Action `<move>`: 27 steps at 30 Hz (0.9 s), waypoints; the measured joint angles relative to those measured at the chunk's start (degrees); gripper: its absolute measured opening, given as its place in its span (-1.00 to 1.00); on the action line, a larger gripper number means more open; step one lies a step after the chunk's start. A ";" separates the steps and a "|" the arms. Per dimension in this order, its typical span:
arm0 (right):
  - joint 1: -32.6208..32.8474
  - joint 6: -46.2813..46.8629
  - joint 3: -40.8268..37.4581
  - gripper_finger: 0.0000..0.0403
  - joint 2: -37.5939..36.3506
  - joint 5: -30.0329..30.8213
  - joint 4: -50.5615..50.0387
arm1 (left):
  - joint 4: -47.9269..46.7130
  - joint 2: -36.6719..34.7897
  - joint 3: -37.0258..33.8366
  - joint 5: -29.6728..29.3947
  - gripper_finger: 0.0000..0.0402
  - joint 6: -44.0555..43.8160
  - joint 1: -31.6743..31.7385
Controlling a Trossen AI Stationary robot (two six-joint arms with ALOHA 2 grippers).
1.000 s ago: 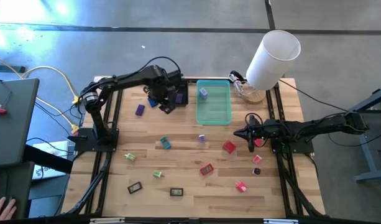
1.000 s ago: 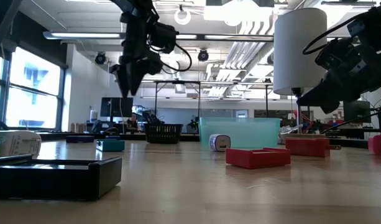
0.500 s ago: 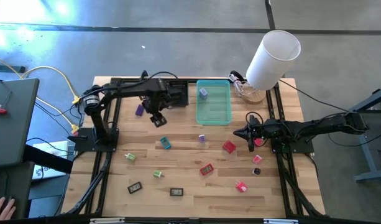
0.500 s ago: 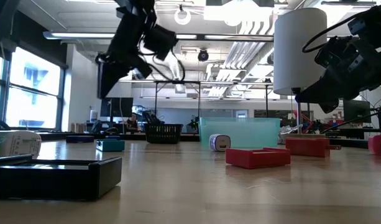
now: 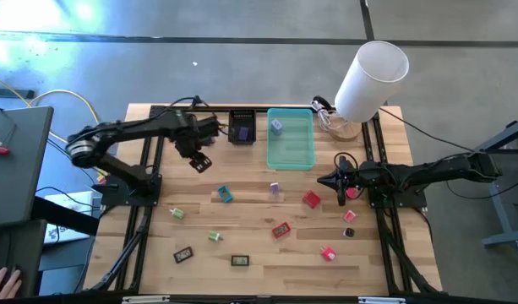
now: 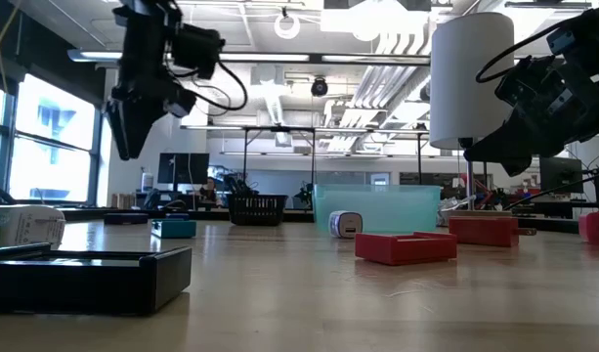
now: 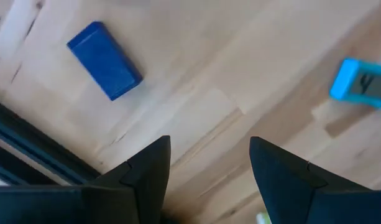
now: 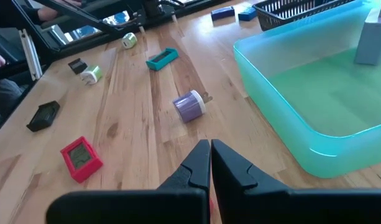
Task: Pick & Place Office items
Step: Put the violet digital timer into the black bin
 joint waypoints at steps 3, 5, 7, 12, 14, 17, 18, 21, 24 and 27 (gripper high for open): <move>0.00 0.00 -0.01 -0.99 -0.02 -0.08 0.00 | 1.99 -2.53 -2.99 0.37 0.04 -6.35 2.15; 0.00 -0.03 -0.02 -0.99 -0.02 -0.13 0.00 | 1.81 -2.94 -4.38 0.39 0.04 -11.87 3.13; 0.00 -0.65 -0.01 -0.99 0.00 -0.16 -0.01 | 1.84 -2.86 -5.22 0.34 0.04 -15.00 3.36; 0.00 -1.55 -0.02 -0.99 -0.02 -0.17 -0.02 | 3.07 -2.28 -5.83 -0.26 0.04 -19.28 3.25; 0.00 -1.62 0.00 -0.99 -0.01 -0.20 -0.02 | 4.68 -2.30 -5.83 -1.09 0.04 -21.47 3.07; 0.00 -2.07 -0.01 -0.99 -0.02 -0.20 -0.02 | 6.75 -2.28 -5.83 -2.12 0.04 -23.59 2.25; 0.00 -2.50 -0.02 -0.99 -0.01 -0.22 -0.02 | 6.79 -2.28 -5.83 -2.57 0.04 -23.73 1.86; 0.00 -3.02 0.00 -0.99 -0.02 -0.22 -0.02 | 6.80 -2.28 -5.83 -4.65 0.04 -26.77 1.04; 0.00 -3.04 -0.01 -0.99 0.00 -0.24 -0.02 | 6.73 -2.28 -5.83 -6.88 0.04 -31.63 1.59; 0.00 -3.04 -0.01 -0.99 0.00 -0.28 -0.03 | 6.69 -1.60 -5.83 -7.02 0.04 -33.84 4.04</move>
